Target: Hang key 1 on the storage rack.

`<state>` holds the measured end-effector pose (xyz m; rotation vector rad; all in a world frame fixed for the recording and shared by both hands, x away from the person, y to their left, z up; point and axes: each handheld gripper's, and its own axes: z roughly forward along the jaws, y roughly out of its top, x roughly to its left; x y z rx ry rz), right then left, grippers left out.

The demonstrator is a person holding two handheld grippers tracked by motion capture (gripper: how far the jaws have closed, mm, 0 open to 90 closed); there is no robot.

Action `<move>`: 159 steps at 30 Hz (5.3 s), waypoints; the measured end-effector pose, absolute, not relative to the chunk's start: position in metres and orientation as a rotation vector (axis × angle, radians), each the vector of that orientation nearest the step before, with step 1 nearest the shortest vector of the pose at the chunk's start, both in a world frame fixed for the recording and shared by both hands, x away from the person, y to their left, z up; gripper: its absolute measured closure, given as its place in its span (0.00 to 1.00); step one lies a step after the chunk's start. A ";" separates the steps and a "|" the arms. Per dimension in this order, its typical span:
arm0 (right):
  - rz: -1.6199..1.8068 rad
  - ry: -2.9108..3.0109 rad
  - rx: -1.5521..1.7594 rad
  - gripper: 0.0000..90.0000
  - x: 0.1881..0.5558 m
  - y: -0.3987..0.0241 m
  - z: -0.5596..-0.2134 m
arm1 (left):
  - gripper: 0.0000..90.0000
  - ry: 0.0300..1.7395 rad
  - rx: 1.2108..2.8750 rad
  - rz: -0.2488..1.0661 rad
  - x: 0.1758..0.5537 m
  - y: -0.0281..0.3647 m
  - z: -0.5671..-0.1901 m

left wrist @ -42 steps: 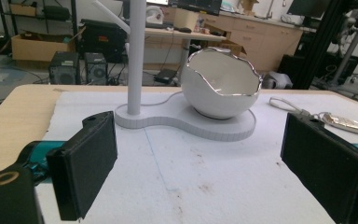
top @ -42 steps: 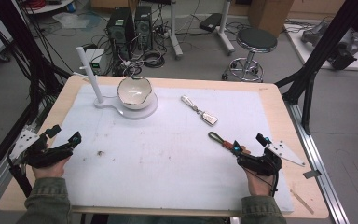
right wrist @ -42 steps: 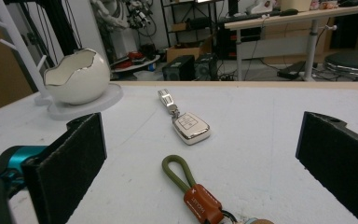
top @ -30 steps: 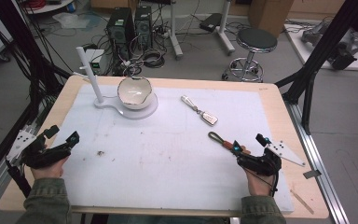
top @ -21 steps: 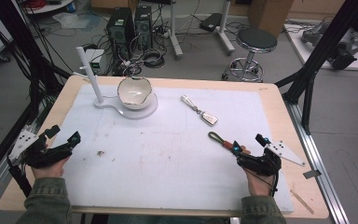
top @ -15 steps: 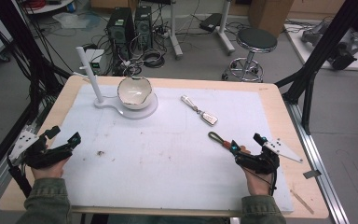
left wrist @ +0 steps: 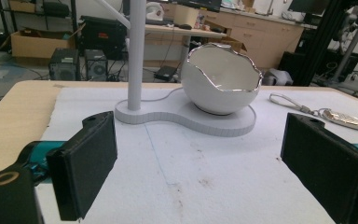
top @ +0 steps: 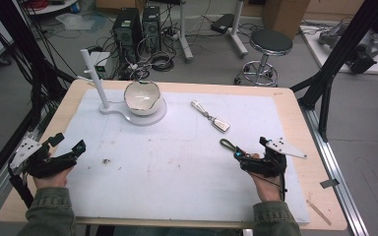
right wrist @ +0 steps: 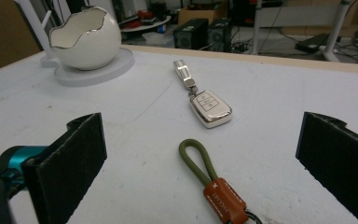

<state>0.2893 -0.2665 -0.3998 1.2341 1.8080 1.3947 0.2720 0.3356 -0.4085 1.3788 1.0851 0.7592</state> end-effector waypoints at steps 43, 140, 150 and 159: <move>1.066 2.253 1.264 0.01 0.361 -0.273 -0.389 | 0.11 1.094 1.382 0.762 0.273 0.336 -0.409; 1.104 2.520 1.182 0.85 0.373 -0.232 -0.343 | 0.11 1.098 1.383 0.761 0.273 0.336 -0.409; 1.163 2.537 1.108 0.85 0.379 -0.202 -0.329 | 0.11 1.099 1.376 0.763 0.273 0.336 -0.409; 1.235 2.542 1.036 0.85 0.383 -0.170 -0.324 | 0.11 1.097 1.380 0.771 0.273 0.337 -0.409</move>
